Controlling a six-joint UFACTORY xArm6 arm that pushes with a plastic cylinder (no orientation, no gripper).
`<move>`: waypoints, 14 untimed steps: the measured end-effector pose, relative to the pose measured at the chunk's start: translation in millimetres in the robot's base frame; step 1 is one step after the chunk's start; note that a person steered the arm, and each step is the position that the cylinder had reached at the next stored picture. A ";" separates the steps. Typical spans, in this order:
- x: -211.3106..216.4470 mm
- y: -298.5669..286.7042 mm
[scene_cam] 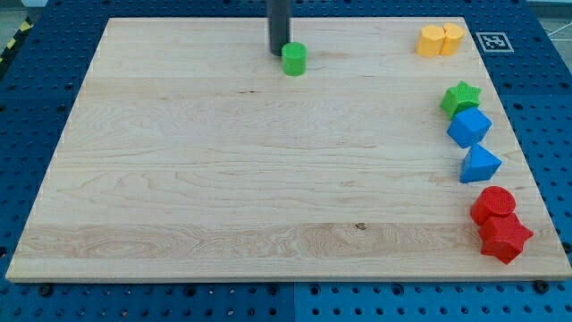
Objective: Push the green circle closer to yellow hexagon
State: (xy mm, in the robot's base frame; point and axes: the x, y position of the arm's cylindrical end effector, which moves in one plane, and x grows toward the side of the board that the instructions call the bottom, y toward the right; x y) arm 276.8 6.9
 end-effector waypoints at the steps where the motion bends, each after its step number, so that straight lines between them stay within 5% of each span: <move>1: 11.7 46.3; 2: 14.8 71.6; 4: -11.9 26.8; 6: 44.0 -6.3; 10: 62.6 199.9; 13: 108.7 77.2; 14: 80.7 76.0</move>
State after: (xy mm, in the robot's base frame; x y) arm 357.5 83.0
